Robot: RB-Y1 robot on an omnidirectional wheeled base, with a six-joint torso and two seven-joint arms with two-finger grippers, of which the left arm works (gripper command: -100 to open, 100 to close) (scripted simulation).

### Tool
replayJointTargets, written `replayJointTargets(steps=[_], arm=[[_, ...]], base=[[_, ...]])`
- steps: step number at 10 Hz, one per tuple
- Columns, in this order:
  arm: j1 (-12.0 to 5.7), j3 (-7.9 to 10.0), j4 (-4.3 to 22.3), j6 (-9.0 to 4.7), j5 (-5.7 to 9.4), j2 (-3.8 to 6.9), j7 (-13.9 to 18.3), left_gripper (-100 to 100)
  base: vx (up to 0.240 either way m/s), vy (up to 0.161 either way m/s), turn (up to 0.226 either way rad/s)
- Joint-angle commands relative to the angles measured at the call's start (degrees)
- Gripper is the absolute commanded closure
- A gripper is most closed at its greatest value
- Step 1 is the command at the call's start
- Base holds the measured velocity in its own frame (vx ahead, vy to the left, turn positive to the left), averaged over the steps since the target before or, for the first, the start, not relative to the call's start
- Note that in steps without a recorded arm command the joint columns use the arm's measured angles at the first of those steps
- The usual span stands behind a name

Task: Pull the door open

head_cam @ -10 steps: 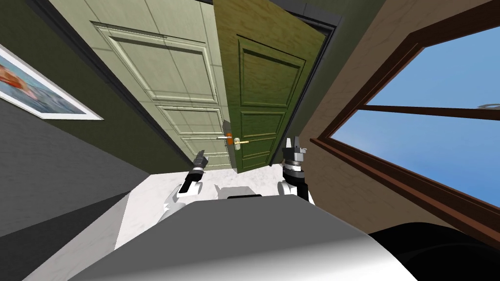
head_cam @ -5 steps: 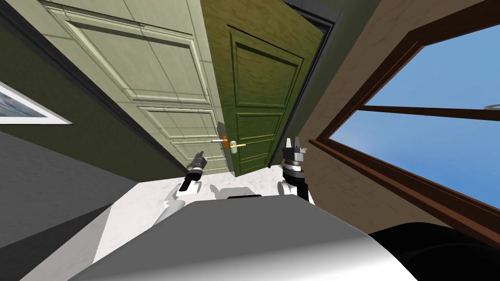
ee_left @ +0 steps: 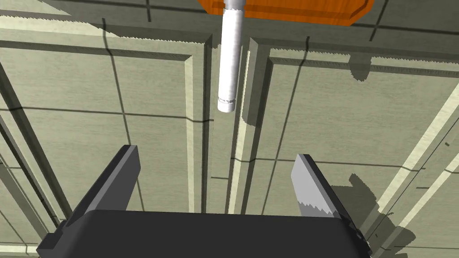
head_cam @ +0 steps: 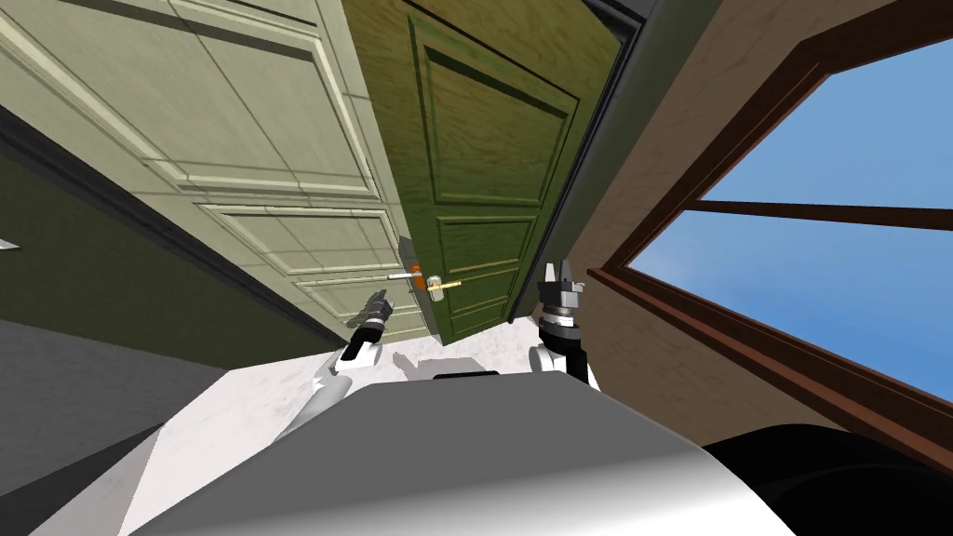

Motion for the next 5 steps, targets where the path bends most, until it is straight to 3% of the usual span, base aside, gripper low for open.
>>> replayJointTargets(steps=[1,2,3,5], arm=[[-0.99,-0.15,1.7,0.14,0.18,0.25,0.3,-100],[-0.54,-0.06,0.9,0.09,0.09,0.06,0.1,-100],[0.37,1.68,2.5,-0.25,0.5,1.77,0.7,-100],[1.2,3.38,4.2,-0.83,0.94,3.53,1.3,-100]], base=[[0.167,-0.067,-0.122],[0.081,-0.027,-0.022],[0.043,0.041,0.023],[0.06,0.058,-0.03]])
